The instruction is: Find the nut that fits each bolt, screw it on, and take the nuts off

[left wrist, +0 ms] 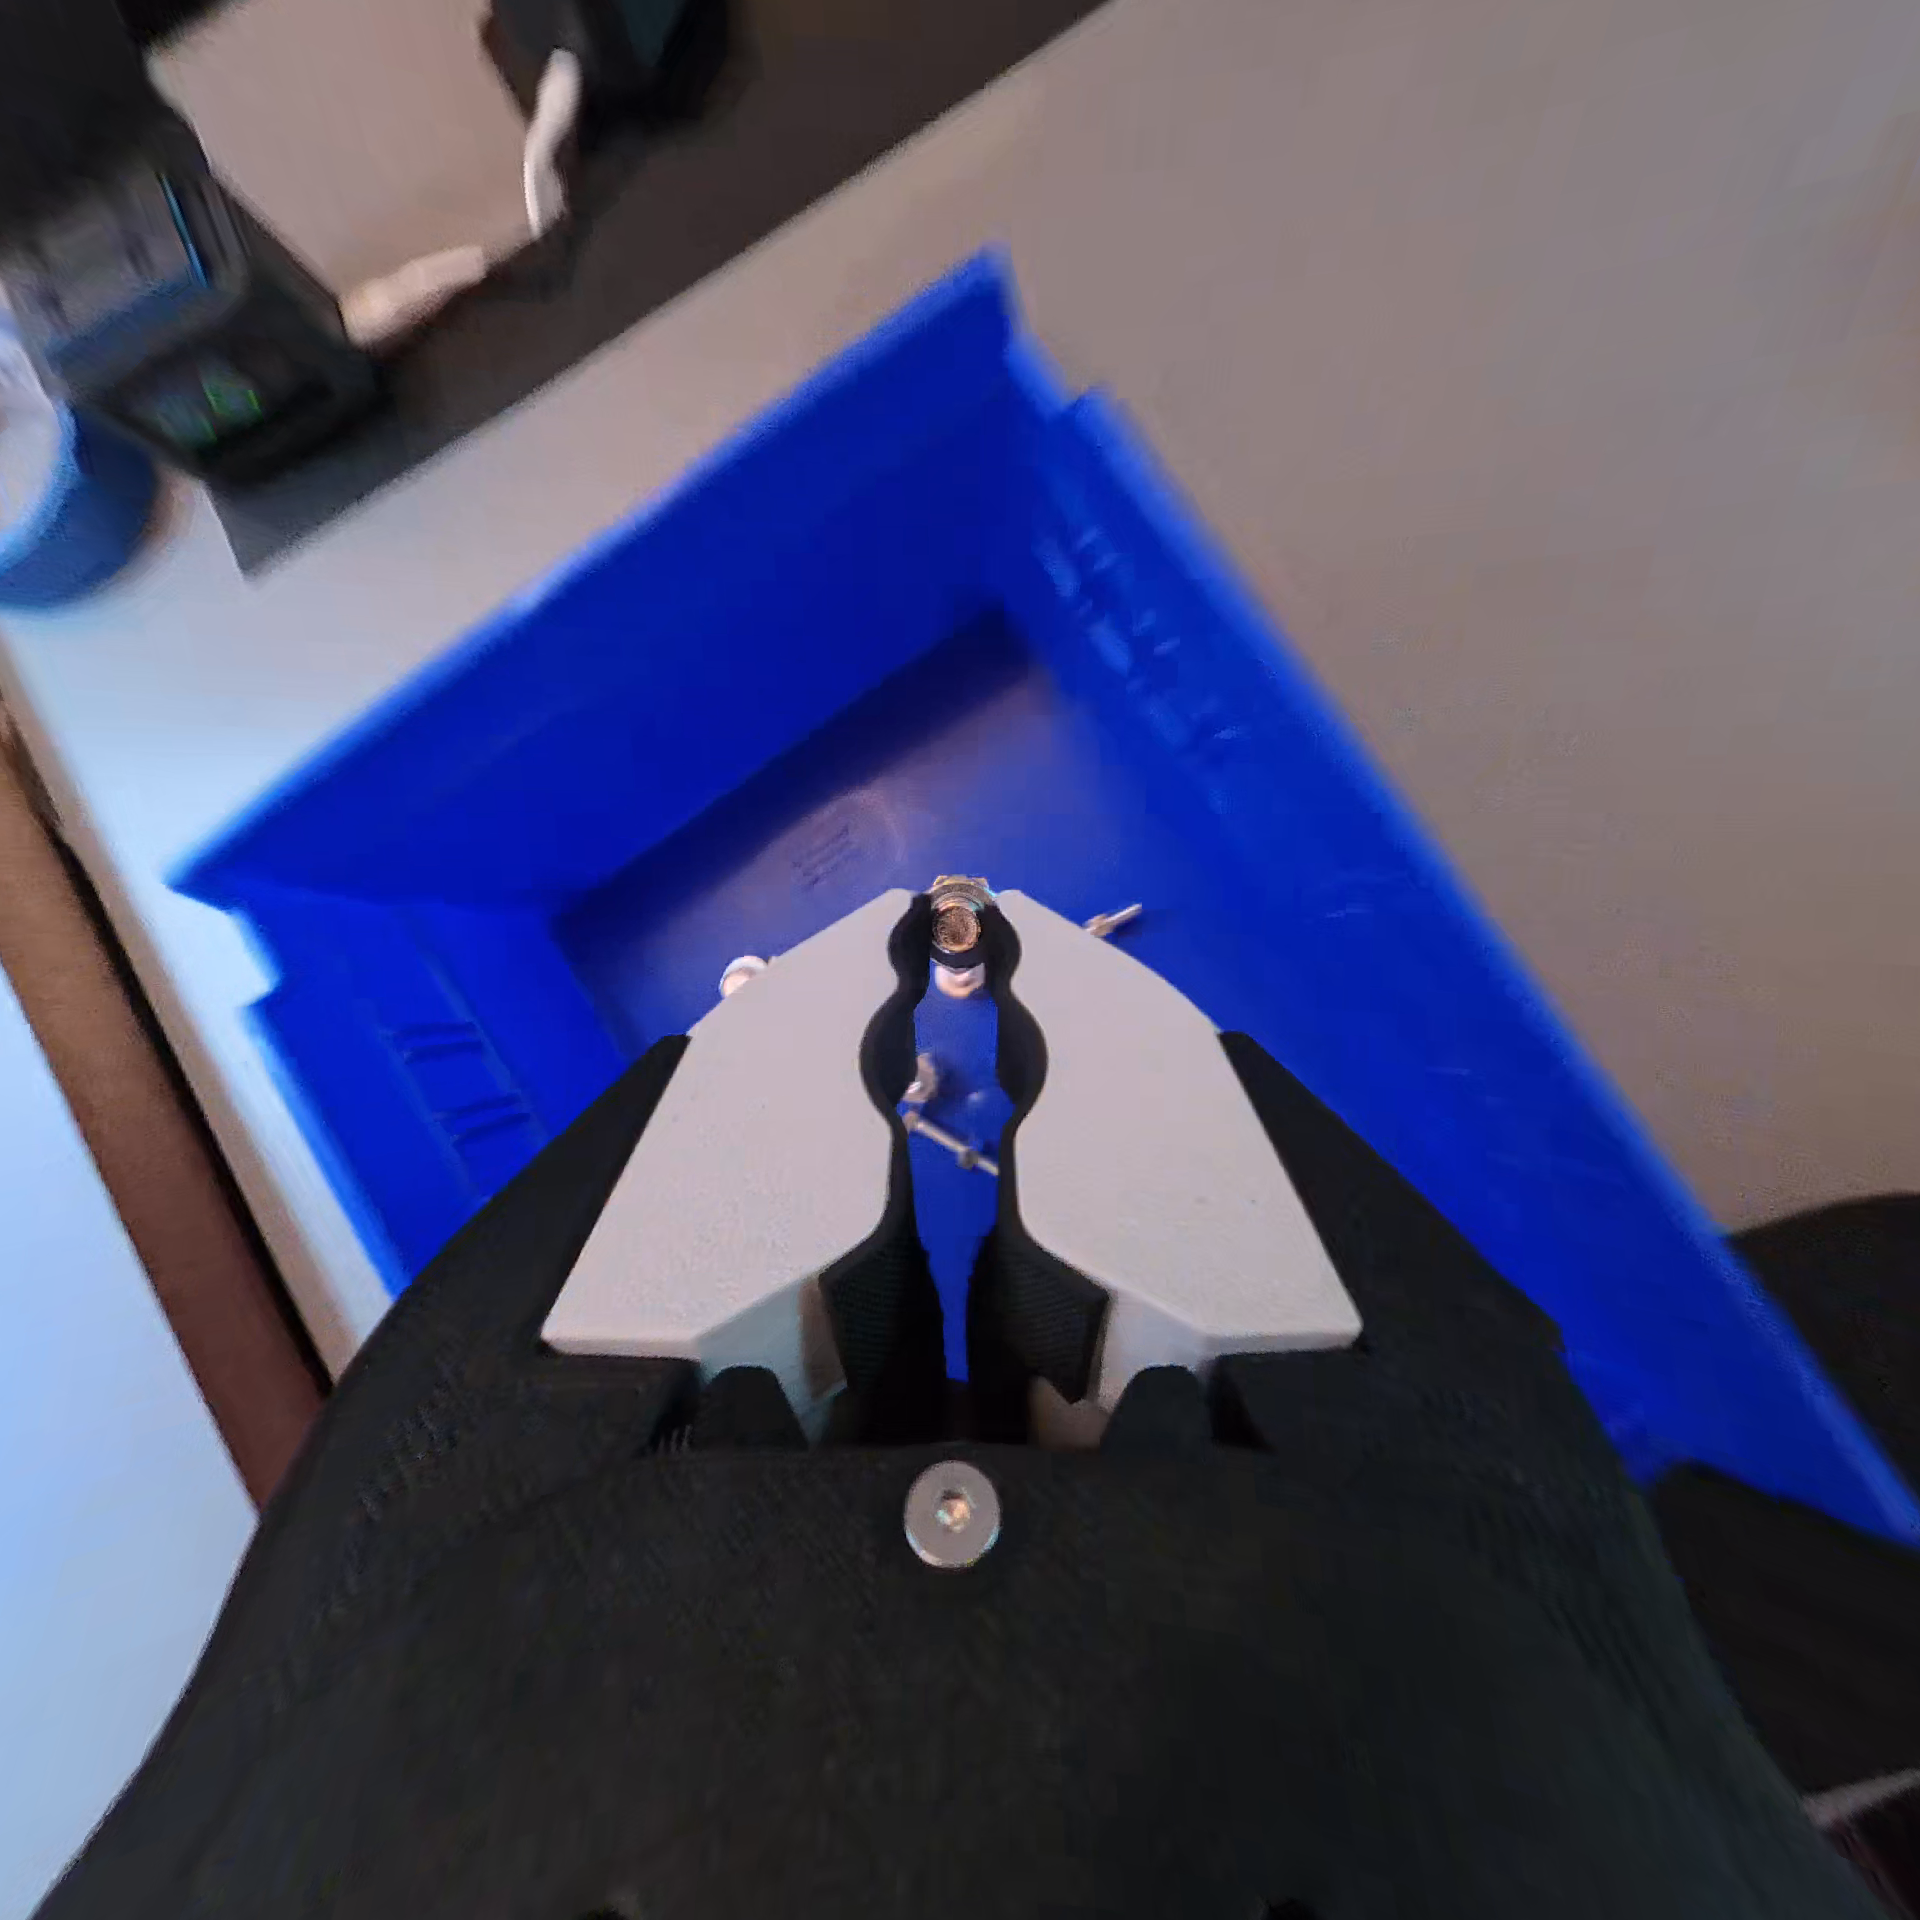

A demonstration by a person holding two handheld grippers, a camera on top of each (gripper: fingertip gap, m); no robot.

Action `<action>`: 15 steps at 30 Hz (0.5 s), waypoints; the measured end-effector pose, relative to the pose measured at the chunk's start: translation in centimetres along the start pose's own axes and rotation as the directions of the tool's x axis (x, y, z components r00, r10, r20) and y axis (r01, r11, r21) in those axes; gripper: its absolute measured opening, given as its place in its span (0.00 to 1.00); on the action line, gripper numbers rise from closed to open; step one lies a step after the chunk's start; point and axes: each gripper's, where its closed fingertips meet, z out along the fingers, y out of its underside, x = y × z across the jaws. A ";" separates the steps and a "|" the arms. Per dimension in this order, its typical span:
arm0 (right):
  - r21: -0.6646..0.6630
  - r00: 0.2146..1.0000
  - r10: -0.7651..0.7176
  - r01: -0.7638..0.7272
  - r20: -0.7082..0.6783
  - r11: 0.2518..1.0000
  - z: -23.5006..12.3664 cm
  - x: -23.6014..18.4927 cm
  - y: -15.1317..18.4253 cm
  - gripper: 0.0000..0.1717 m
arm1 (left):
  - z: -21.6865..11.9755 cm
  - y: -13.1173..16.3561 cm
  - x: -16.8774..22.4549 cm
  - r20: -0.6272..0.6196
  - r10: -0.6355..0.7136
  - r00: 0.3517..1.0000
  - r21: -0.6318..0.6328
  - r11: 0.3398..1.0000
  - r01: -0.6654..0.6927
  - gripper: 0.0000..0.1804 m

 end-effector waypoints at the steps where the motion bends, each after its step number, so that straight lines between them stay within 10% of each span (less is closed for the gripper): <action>1: -0.007 1.000 0.001 -0.001 0.009 1.000 0.1 -0.2 0.1 0.17 | -1.4 -1.1 1.2 -0.005 0.037 0.999 0.036 0.999 -0.037 0.05; 7: -0.021 0.996 0.028 -0.026 0.082 0.999 0.6 -1.6 0.2 0.17 | -5.8 -5.2 13.4 -0.165 0.320 0.933 0.197 0.938 -0.287 0.05; 15: -0.041 0.985 0.098 -0.093 0.144 0.995 0.7 -2.2 0.4 0.16 | 0.2 -0.8 28.7 -0.373 0.546 0.750 0.174 0.835 -0.521 0.05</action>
